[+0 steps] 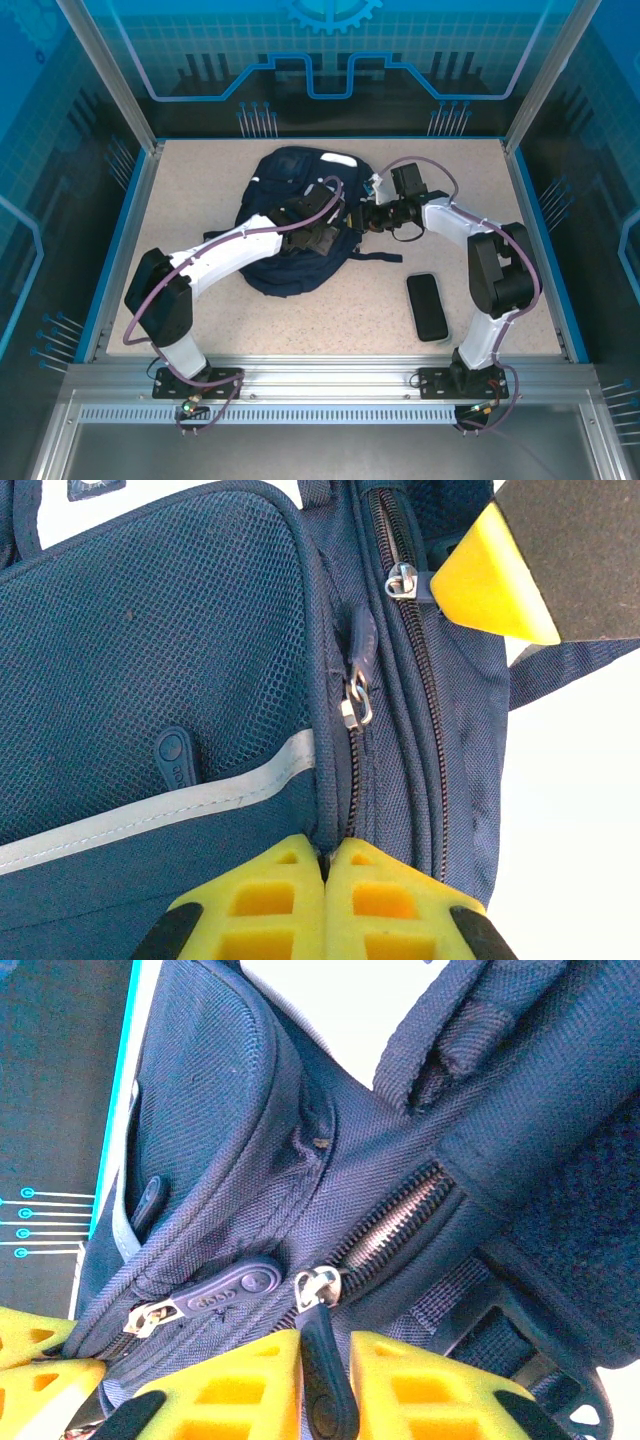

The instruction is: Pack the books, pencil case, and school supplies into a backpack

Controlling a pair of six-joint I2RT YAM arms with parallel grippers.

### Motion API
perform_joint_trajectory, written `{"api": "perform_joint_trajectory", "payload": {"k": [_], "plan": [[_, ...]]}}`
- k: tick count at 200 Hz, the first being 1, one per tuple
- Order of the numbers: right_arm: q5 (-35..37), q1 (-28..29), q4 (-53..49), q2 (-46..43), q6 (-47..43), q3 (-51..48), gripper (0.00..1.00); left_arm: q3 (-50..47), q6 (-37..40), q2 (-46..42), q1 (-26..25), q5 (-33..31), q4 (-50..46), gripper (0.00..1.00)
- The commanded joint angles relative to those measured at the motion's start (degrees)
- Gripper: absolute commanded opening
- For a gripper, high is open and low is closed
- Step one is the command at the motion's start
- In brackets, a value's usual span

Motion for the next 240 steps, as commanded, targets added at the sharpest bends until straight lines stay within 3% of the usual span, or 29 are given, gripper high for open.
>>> {"api": "perform_joint_trajectory", "payload": {"k": [1,27,86,123,157,202,240], "plan": [[-0.27,0.40,-0.62,0.23,-1.10,0.60,0.12,-0.15,-1.64,-2.00,0.57,0.42,2.34,0.00],[1.69,1.07,-1.14,-2.22,-1.49,-0.92,0.00,-0.14,-2.19,-1.76,0.58,0.27,2.86,0.00],[2.02,6.56,5.77,-13.31,3.83,-12.95,0.00,0.53,-7.03,0.50,1.32,2.43,6.69,0.00],[3.19,10.99,13.27,-19.20,8.54,-21.92,0.00,1.77,-9.69,2.20,1.61,7.09,9.50,0.00],[7.18,10.36,14.31,-23.17,8.56,-25.49,0.00,2.68,-12.77,2.55,2.88,12.73,9.85,0.00],[14.45,5.54,6.62,-25.79,3.66,-21.82,0.00,2.65,-7.66,-0.27,5.60,22.29,8.18,0.48],[23.94,3.86,1.56,-24.23,-7.99,-15.61,0.00,1.70,7.81,-1.12,6.28,24.48,4.38,0.67]]}}
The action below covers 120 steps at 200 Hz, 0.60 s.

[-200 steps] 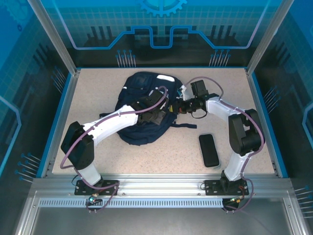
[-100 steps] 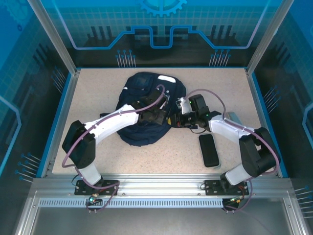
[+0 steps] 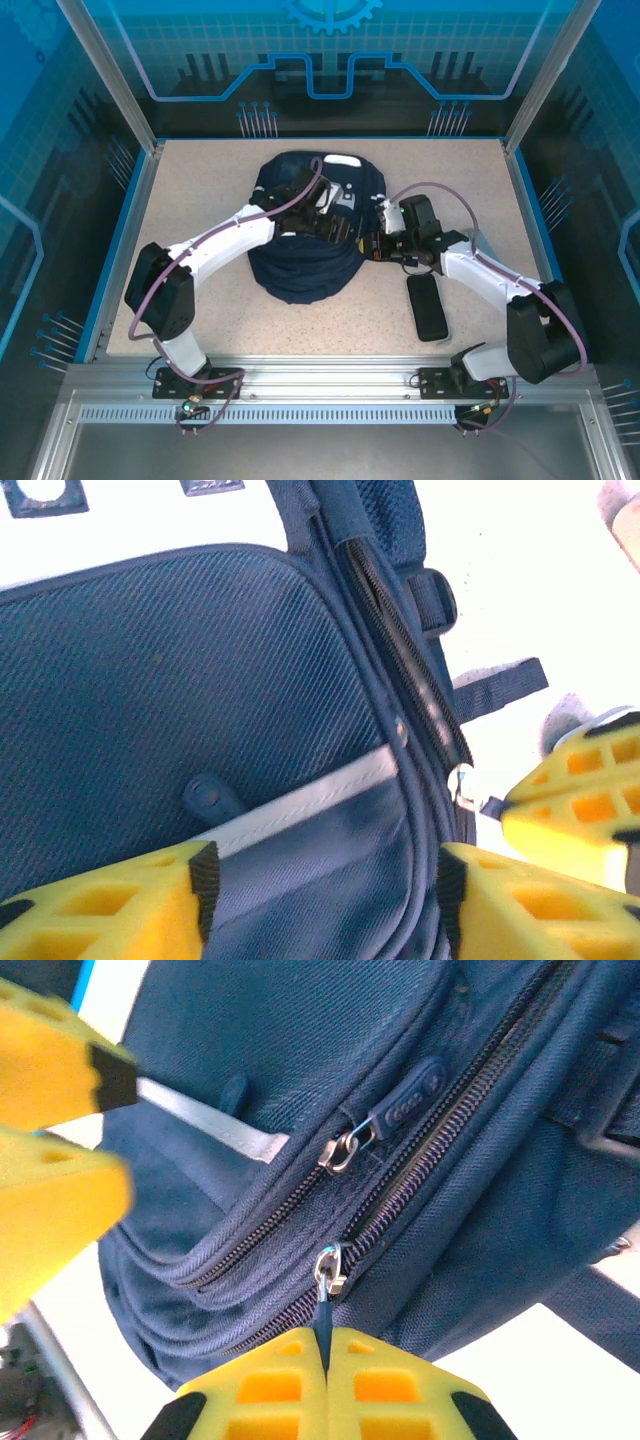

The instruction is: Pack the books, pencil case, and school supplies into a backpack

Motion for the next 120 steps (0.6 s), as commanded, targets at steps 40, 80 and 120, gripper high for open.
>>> {"api": "perform_joint_trajectory", "payload": {"k": [40,80,120], "plan": [[9.91,-1.72,-3.17,-0.05,-22.38,8.22,0.00,-2.66,21.94,-1.54,0.05,3.27,0.79,0.68],[9.86,-1.64,-6.78,1.14,-30.41,10.78,0.00,-2.90,26.00,1.48,0.04,3.71,2.86,0.65],[9.71,-1.71,-8.70,0.62,-33.67,10.51,0.00,-2.28,25.39,5.10,0.02,2.01,4.36,0.51]]}}
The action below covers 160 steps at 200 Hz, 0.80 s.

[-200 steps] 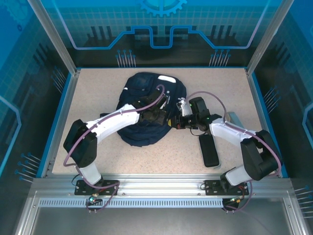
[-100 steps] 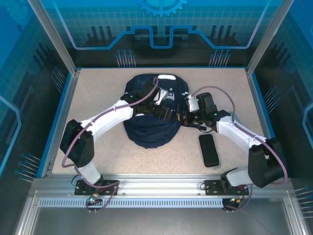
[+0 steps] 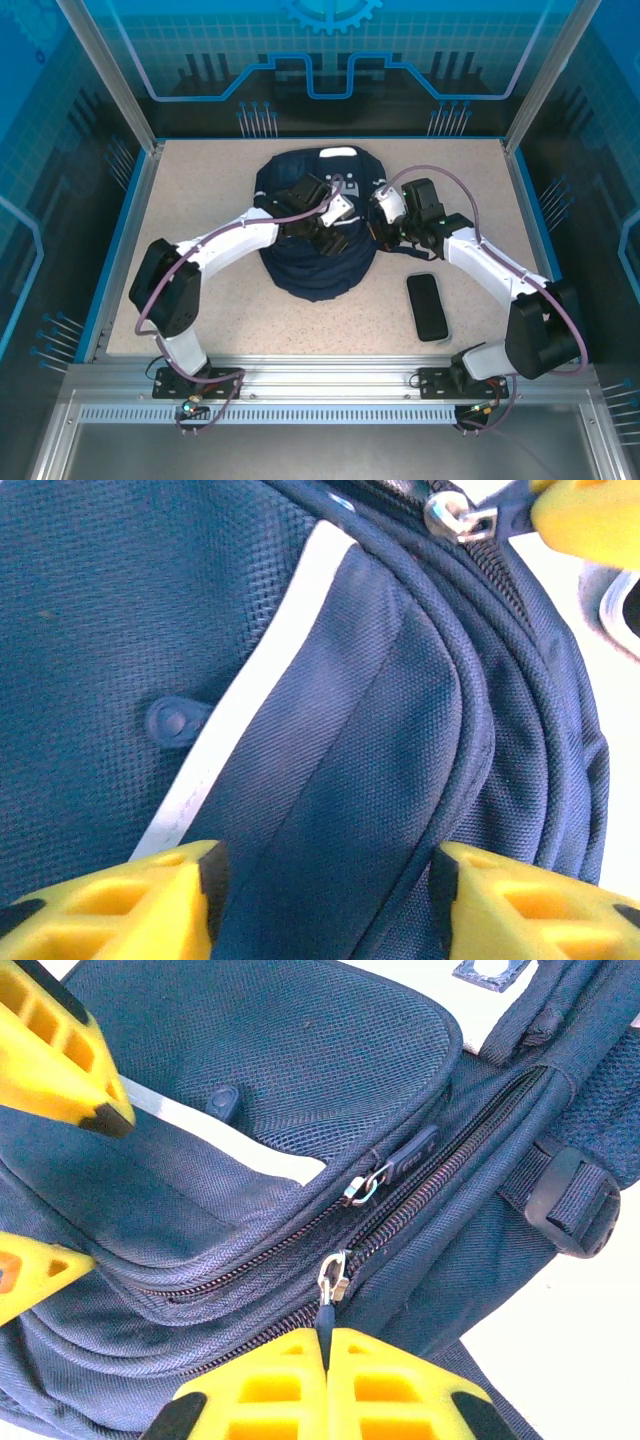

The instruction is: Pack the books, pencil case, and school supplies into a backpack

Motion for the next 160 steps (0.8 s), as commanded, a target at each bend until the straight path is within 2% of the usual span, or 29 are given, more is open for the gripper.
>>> {"api": "perform_joint_trajectory", "payload": {"k": [1,49,83,113,134,160], "plan": [[0.08,-0.58,-0.53,-0.68,-5.00,2.34,0.00,0.67,1.27,2.52,0.17,-0.67,1.75,0.51],[1.10,0.13,-2.46,-3.15,-7.53,-0.47,0.00,-0.15,-3.69,3.10,0.95,-4.18,6.61,0.21],[7.15,5.33,-7.86,-5.25,-8.89,-1.52,0.00,-1.60,-9.04,2.11,1.71,-5.92,10.69,0.05],[6.10,10.30,-9.14,-9.13,-7.23,-3.32,0.00,-2.08,-13.21,1.89,2.28,-6.85,13.28,0.00],[5.76,12.80,-9.49,-12.11,-5.91,-4.59,0.00,-2.68,-14.36,1.40,2.28,-6.36,15.08,0.00],[11.05,13.44,-7.21,-14.81,-3.01,-7.79,0.00,-4.94,-14.88,-0.88,2.46,-6.94,18.34,0.00]]}}
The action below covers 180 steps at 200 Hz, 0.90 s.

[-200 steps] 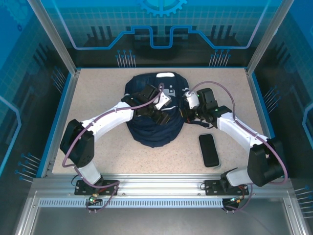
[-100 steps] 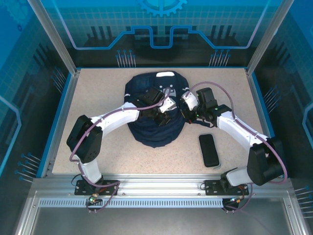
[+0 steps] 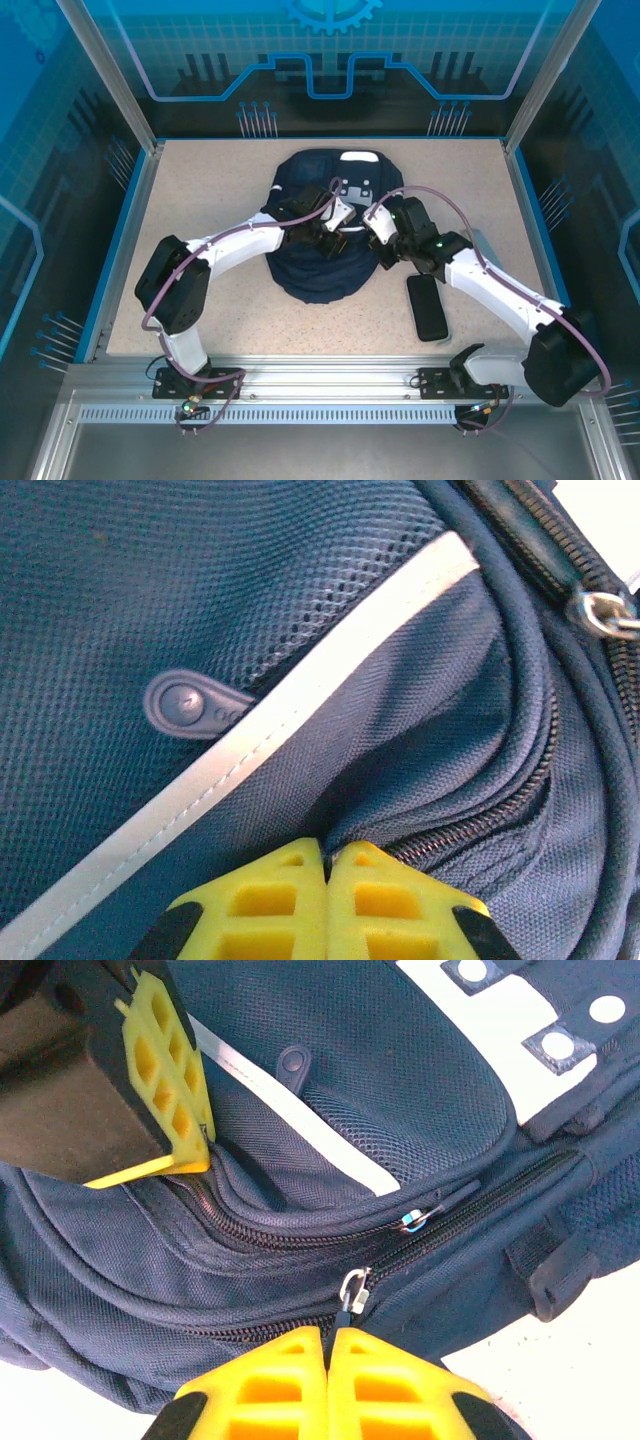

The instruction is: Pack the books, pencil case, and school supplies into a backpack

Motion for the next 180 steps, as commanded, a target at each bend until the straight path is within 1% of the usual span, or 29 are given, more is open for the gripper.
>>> {"api": "perform_joint_trajectory", "payload": {"k": [1,15,30,61,70,88,109,121,138,148,168,180], "plan": [[-2.81,3.28,-3.82,-5.25,2.47,-2.54,0.00,-1.51,-4.03,-1.87,3.05,-9.35,12.51,0.00],[3.30,2.61,-2.83,-5.04,4.91,-3.12,0.00,-2.46,-4.13,-3.08,3.49,-8.71,13.20,0.00],[6.37,1.47,-2.72,-3.87,7.06,-2.71,0.00,-3.25,-3.92,-4.11,4.01,-7.44,13.32,0.00],[8.34,-1.18,-2.87,-0.58,11.47,-1.34,0.00,-4.40,-2.56,-5.01,3.98,-6.27,12.83,0.00],[8.58,-2.26,-3.26,0.51,12.93,0.99,0.00,-4.47,-2.33,-5.00,4.03,-6.12,12.54,0.00],[7.76,-4.12,-5.22,2.70,14.98,3.11,0.00,-4.74,-1.78,-5.25,3.99,-6.07,12.55,0.00],[7.00,-4.46,-7.81,3.94,15.35,4.98,0.00,-4.68,-1.06,-5.32,3.99,-6.12,12.37,0.00],[3.41,-4.46,-9.69,3.78,14.85,5.95,0.00,-4.50,-0.85,-5.20,4.09,-6.11,12.24,0.00],[-6.67,-3.71,-11.81,2.98,13.28,6.59,0.00,-4.45,-1.86,-4.80,4.11,-6.14,12.54,0.00],[-12.47,-2.34,-12.30,2.31,12.09,6.45,0.00,-4.42,-2.93,-4.53,4.06,-5.86,12.96,0.00],[-20.23,-0.62,-11.52,1.13,11.93,5.42,0.00,-4.73,-5.28,-4.13,4.03,-6.45,14.45,0.00],[-22.92,-0.50,-10.13,0.71,12.61,4.66,0.00,-4.91,-5.88,-4.03,4.03,-6.91,15.09,0.00]]}}
